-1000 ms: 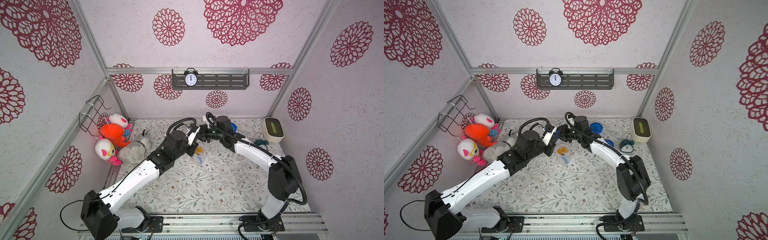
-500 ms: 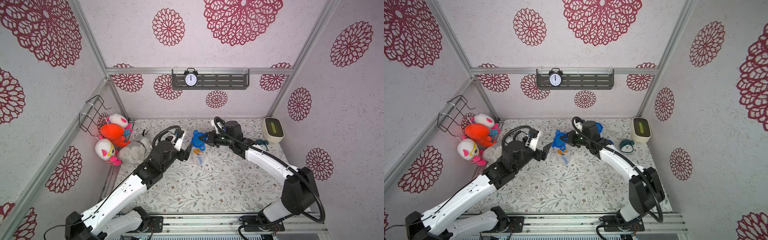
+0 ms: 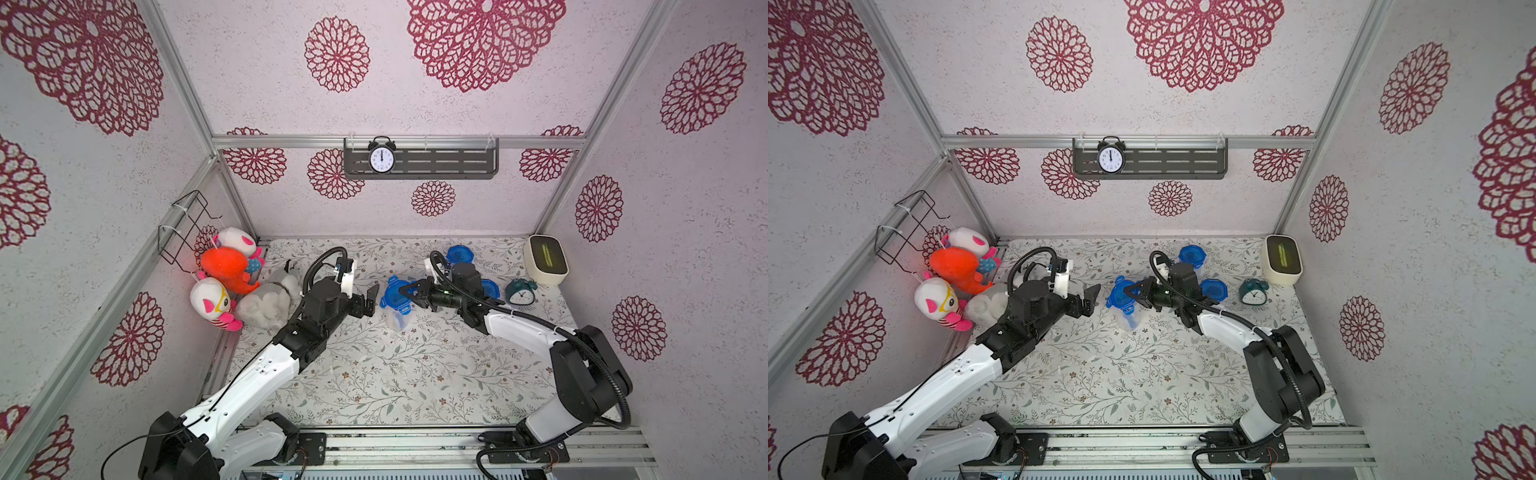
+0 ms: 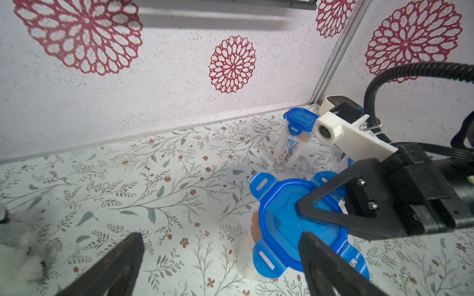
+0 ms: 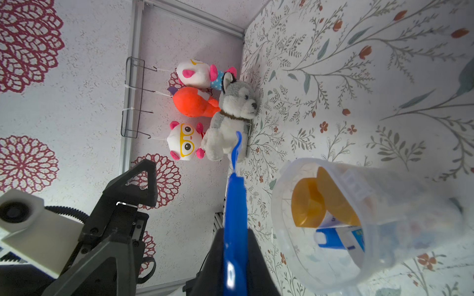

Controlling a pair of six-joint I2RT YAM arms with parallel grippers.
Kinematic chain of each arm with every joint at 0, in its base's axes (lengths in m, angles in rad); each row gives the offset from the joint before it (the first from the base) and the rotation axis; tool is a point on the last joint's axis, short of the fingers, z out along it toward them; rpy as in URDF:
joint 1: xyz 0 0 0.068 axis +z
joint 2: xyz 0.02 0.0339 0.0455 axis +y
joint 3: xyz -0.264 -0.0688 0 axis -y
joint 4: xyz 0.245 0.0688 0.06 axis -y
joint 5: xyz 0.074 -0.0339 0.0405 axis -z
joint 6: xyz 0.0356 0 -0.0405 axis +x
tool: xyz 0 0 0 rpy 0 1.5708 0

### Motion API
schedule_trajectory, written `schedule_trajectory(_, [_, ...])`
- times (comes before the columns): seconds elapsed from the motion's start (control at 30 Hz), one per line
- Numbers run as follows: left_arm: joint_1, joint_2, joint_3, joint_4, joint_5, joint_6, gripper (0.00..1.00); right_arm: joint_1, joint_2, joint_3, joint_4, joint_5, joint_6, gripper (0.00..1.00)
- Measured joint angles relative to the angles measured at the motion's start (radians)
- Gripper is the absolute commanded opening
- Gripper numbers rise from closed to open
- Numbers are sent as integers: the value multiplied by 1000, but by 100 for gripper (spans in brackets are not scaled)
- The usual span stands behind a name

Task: Pack away toiletry kits
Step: Close the lid on the container.

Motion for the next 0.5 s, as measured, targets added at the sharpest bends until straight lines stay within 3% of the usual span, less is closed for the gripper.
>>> schedule_trajectory(0.3, [2, 91, 118, -63, 55, -44, 98, -45, 80, 73, 2, -182, -31, 3])
schedule_trajectory(0.5, [20, 100, 130, -113, 127, -45, 98, -81, 97, 174, -179, -306, -209, 6])
